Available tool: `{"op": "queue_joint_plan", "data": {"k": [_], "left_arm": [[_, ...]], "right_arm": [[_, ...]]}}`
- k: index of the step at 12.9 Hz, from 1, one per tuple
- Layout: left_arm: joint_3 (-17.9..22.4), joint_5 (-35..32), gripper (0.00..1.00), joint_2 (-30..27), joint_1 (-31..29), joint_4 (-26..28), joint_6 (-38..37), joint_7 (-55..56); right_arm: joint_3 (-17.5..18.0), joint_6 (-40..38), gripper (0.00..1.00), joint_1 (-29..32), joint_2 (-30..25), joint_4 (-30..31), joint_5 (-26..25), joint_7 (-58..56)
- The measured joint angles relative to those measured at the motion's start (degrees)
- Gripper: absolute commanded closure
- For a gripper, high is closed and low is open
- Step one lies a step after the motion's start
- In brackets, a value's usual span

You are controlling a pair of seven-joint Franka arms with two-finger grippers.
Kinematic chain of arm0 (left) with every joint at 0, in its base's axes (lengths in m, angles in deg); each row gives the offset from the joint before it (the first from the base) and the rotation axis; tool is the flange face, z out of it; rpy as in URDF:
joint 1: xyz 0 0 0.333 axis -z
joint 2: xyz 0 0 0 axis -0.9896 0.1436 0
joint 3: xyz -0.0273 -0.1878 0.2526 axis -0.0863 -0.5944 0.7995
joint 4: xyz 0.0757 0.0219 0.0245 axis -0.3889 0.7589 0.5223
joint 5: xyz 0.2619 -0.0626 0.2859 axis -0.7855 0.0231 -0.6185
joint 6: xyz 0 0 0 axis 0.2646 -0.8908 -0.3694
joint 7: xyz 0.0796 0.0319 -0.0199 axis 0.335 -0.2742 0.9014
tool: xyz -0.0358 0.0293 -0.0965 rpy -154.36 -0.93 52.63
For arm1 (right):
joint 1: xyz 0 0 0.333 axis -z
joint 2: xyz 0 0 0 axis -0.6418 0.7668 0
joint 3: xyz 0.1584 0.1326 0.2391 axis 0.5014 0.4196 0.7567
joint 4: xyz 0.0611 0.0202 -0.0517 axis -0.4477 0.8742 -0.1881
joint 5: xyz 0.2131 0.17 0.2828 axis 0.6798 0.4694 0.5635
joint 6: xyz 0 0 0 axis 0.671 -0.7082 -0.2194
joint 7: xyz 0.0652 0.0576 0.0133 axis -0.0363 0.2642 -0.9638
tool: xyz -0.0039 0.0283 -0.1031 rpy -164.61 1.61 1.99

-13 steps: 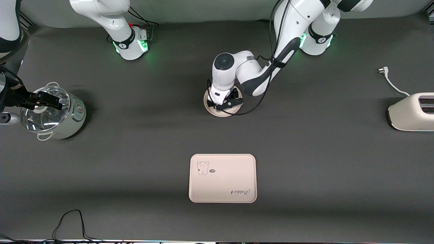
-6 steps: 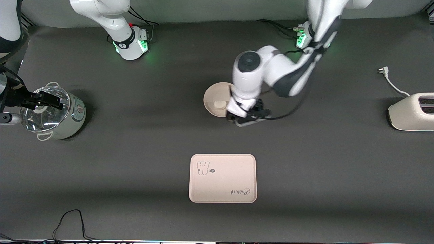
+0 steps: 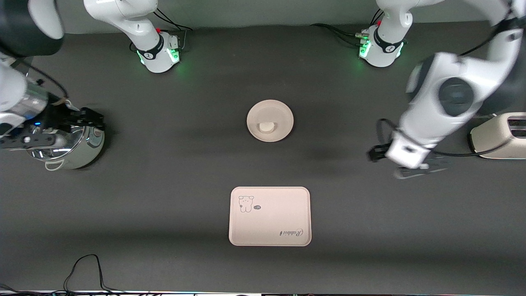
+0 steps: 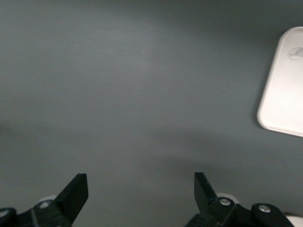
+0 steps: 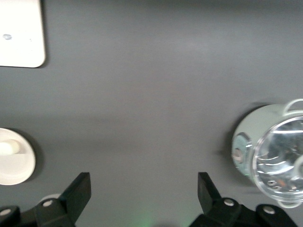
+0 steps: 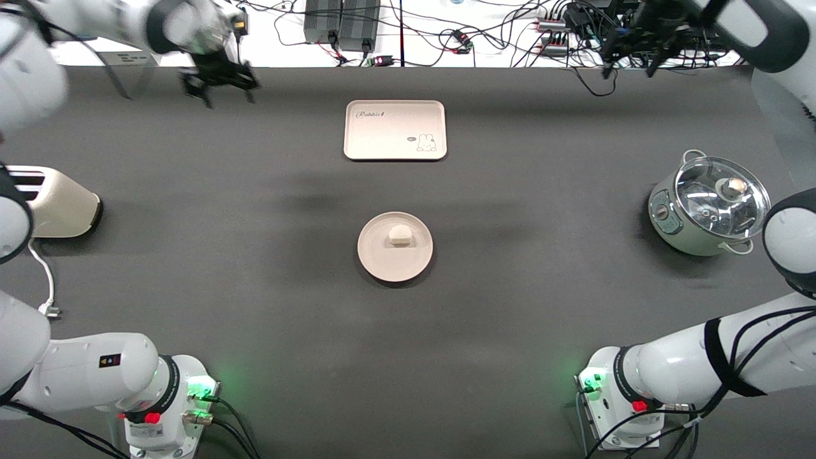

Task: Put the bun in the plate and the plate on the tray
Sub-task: 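Raise the left gripper away while the right gripper reaches toward the plate, then lower the right gripper to the plate rim and close on it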

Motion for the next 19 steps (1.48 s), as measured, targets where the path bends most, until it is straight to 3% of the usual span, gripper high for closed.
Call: {"op": "queue_joint_plan", "data": {"k": [5, 9, 11, 14, 19], "left_arm": [[0.31, 5.34, 0.00, -7.52, -11.94, -4.54, -12.89, -19.64], [0.84, 5.67, 0.00, -8.84, -14.83, -6.38, -16.45, -22.52], [3.86, 5.71, 0.00, -9.02, -13.59, -8.21, -19.51, -24.07], [16.73, 6.46, 0.00, -9.01, -2.59, -8.37, -20.32, -25.70], [20.21, 6.74, 0.00, -9.00, -0.13, -8.34, -20.43, -26.40]], "right_arm": [[0.31, 2.18, 0.00, -18.01, 0.10, 0.08, 4.16, 21.29], [0.37, 8.51, 0.00, -30.18, 1.68, 0.84, 4.68, 34.58], [0.38, 10.45, 0.00, -33.33, 2.87, 0.97, 6.88, 36.91], [0.03, 11.31, 0.00, -33.61, 3.42, 1.15, 12.55, 33.78], [-0.63, 13.16, 0.00, -33.16, 3.21, 4.96, 15.84, 25.41]]}}
